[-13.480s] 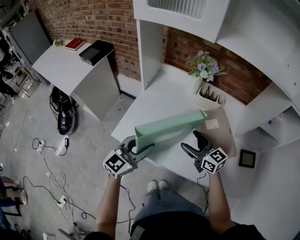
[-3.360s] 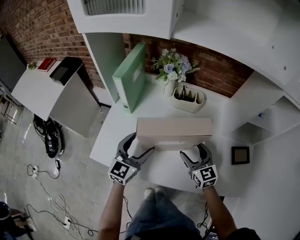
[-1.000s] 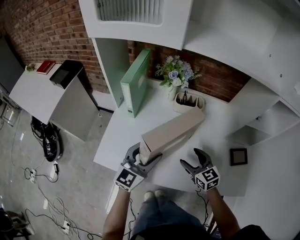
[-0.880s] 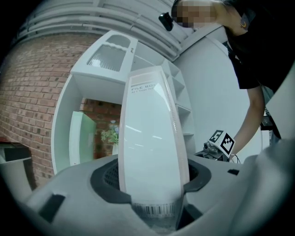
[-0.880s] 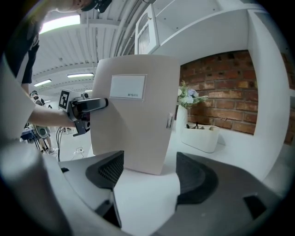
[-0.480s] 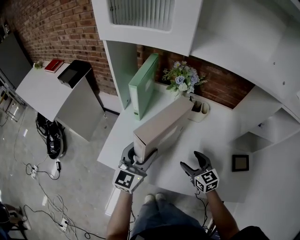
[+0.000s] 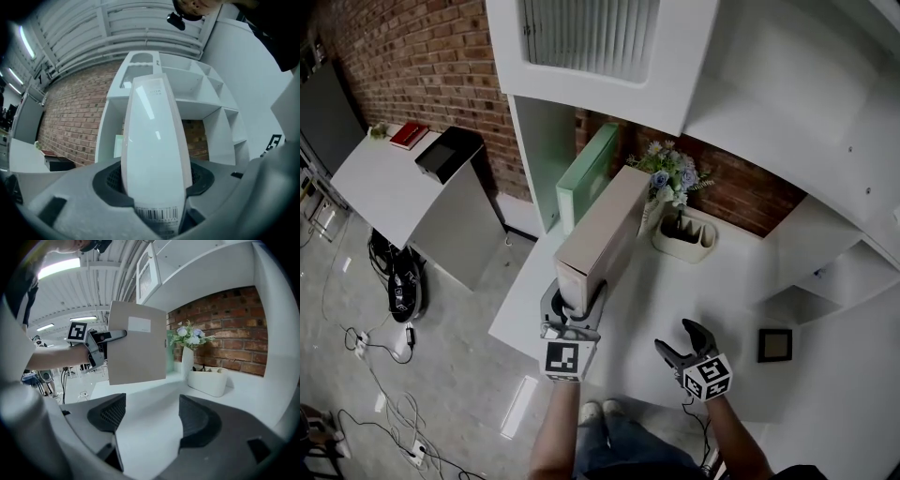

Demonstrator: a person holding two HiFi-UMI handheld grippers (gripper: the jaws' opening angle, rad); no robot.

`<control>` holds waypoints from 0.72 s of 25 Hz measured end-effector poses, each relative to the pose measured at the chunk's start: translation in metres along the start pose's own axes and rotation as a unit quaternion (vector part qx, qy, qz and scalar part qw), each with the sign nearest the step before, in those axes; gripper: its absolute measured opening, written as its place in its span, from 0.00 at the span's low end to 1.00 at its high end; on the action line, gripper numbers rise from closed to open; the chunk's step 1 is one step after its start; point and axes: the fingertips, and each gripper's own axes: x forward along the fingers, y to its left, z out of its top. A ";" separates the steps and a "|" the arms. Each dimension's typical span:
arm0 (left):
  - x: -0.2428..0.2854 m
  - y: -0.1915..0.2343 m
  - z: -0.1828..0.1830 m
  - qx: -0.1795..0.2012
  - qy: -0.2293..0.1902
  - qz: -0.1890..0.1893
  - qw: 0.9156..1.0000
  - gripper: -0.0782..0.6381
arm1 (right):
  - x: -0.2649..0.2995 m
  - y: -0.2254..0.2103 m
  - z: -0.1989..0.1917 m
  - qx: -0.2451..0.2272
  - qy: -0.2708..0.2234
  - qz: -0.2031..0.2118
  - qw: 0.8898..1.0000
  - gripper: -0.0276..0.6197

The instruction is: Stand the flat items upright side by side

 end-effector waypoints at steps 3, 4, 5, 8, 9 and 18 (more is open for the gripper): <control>0.013 0.008 -0.004 -0.001 -0.002 0.028 1.000 0.47 | 0.004 -0.004 0.001 0.005 0.000 0.003 1.000 0.58; 0.018 0.011 -0.006 -0.001 -0.002 0.036 0.999 0.47 | 0.006 -0.005 0.002 0.007 -0.001 0.003 1.000 0.58; 0.022 0.014 -0.007 0.000 -0.003 0.043 0.999 0.47 | 0.008 -0.007 0.002 0.008 -0.001 0.004 1.000 0.58; 0.035 0.020 -0.012 -0.002 -0.006 0.060 0.998 0.47 | 0.013 -0.009 0.002 0.012 -0.002 0.006 1.000 0.58; 0.039 0.023 -0.015 0.001 -0.006 0.062 0.998 0.47 | 0.014 -0.010 0.002 0.014 -0.002 0.007 1.000 0.58; 0.073 0.035 -0.031 0.006 -0.012 0.073 0.997 0.47 | 0.018 -0.017 -0.011 0.025 0.009 0.006 1.000 0.58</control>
